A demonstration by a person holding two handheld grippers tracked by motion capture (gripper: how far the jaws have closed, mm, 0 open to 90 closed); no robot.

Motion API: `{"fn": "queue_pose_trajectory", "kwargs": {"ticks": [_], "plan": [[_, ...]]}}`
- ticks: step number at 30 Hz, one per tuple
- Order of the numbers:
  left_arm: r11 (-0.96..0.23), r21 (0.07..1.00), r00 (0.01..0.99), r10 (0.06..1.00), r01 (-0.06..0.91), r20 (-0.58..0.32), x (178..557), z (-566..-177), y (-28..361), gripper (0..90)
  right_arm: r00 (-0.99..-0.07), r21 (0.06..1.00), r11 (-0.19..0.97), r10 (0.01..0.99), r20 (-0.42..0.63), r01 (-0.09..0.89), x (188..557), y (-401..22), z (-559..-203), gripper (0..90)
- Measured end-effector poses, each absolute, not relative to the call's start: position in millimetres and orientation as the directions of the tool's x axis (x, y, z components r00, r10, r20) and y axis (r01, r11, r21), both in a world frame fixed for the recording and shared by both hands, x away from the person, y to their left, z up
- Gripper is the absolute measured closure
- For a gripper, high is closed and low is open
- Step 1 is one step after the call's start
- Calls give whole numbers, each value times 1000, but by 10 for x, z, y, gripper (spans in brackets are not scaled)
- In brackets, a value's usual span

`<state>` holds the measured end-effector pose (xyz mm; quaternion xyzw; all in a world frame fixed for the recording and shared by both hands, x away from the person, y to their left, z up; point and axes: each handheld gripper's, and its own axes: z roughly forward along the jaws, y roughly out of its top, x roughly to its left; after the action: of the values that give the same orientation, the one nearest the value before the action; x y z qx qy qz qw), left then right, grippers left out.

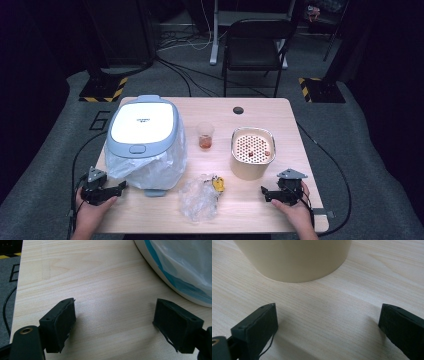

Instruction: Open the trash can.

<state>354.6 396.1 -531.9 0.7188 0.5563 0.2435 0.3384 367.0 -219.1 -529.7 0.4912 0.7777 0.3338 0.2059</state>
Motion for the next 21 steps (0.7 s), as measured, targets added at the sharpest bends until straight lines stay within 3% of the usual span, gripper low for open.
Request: {"fn": "queue_pose_trajectory", "kwargs": {"ticks": [9,13,15,16,18,21], "plan": [[-150,760,263,964,633,-28,3539,-5315,3967,181,-438,731,299,899,-1,613,3651,-2200,-5293,72],[-107,770,252,965,629,-72,3527,-5312,3986,208,-439,732,302,899,-5,611,3653,-2201,-5293,79],[-94,775,245,966,625,-81,3517,-5306,4002,264,-431,733,291,902,3,615,3649,-2195,-5290,88],[-90,771,250,964,631,-92,3508,-5294,4015,352,-420,735,283,907,3,616,3646,-2194,-5290,105],[-89,761,253,962,643,-101,3498,-5268,4030,382,-414,736,276,910,7,618,3642,-2193,-5287,120],[-76,769,249,962,634,-111,3458,-5209,4008,515,-412,743,272,911,6,612,3637,-2199,-5285,147]]}}
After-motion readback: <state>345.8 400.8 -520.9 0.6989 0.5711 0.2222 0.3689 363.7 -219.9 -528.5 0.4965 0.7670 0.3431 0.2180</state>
